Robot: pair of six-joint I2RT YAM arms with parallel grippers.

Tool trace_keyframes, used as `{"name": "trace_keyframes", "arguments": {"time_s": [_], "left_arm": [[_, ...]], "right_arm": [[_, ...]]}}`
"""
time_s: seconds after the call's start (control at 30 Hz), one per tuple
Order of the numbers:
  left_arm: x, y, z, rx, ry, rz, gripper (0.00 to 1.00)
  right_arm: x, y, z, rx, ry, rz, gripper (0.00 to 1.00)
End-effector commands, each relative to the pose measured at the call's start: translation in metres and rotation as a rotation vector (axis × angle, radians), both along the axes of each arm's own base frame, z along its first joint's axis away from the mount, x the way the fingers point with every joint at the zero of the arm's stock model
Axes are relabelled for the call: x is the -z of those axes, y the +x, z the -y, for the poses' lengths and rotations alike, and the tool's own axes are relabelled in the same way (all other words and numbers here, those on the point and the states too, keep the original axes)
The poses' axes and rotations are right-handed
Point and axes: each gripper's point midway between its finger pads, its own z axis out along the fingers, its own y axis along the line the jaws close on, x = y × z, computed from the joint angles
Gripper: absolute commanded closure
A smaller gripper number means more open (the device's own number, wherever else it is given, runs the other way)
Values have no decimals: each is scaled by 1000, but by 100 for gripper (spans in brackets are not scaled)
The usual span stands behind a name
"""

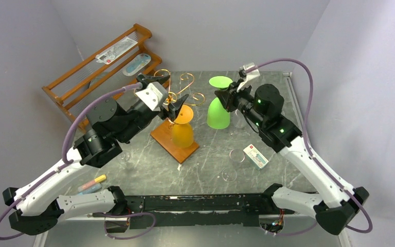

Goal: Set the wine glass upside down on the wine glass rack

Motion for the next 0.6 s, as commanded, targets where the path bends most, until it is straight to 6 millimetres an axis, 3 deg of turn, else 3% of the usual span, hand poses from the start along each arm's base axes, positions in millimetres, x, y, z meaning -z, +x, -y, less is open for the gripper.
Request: {"name": "trace_keyframes", "arguments": {"time_s": [0.0,0.07,0.3,0.57], "left_arm": [[7,12,-28,-155,-59,-120,23],[11,13,-32,-171,-68,-133,23],[18,14,-30,-172,-159,-209,23],[33,14,12,-45,-163,-315,25]], "right_arm": [[-2,32,2,-11,-57,78,100],[3,40,-5,-87,-71,90,100],[16,38,-25,-365,-143,239,100],[26,36,-41,-551,-127,252,100]]}}
